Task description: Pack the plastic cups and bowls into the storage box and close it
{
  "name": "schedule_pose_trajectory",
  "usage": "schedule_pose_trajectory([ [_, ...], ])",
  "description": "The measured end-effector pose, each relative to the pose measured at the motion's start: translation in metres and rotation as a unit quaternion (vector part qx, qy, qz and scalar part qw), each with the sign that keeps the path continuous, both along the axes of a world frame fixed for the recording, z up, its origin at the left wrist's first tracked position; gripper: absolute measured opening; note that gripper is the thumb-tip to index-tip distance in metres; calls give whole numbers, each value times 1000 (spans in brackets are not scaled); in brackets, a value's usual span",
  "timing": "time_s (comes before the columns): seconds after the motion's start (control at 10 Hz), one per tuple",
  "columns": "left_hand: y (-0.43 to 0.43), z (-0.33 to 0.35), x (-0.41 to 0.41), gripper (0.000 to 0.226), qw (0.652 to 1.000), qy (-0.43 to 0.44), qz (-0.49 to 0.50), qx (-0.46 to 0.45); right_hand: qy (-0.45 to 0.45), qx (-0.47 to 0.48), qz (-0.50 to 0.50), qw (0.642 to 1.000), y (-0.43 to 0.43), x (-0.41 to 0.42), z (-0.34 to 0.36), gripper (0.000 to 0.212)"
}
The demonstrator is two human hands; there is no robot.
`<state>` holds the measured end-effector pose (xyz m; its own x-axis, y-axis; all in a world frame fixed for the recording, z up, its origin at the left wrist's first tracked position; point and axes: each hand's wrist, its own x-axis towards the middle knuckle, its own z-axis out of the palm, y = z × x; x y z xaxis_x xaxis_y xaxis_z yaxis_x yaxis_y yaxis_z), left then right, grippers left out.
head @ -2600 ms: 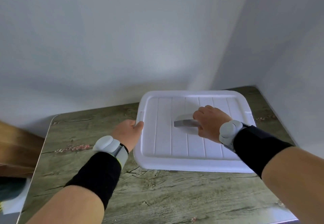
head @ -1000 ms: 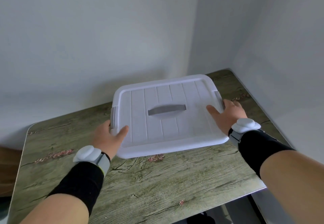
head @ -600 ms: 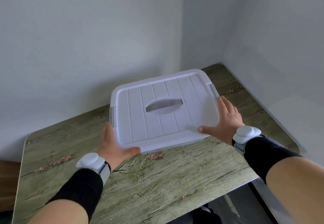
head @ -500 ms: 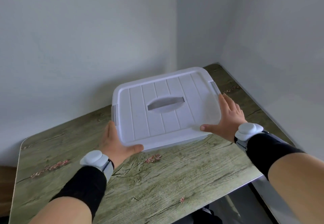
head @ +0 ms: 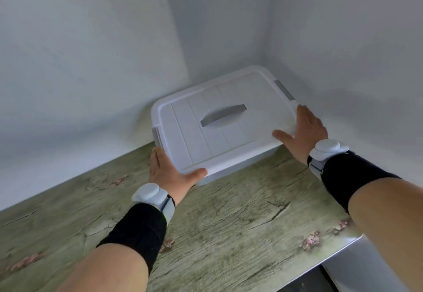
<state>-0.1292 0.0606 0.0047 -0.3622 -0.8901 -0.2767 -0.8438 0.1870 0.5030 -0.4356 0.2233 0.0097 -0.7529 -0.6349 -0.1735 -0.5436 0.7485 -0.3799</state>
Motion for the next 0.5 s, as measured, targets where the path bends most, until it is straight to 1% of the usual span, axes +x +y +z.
schedule_pose_trajectory([
  [0.1,-2,2,-30,155,1000,-21,14,-11,12,-3,-6,1000,-15,-22,-5,95],
  [0.3,4,5,-38,153,999,-36,15,-17,39,11,7,999,-20,-27,-12,79],
  [0.4,3,7,-37,154,999,-50,10,-11,44,11,7,999,-20,-24,-13,75],
  [0.5,1,14,-38,154,997,-81,-6,-12,52,6,-16,999,-23,-18,-7,73],
])
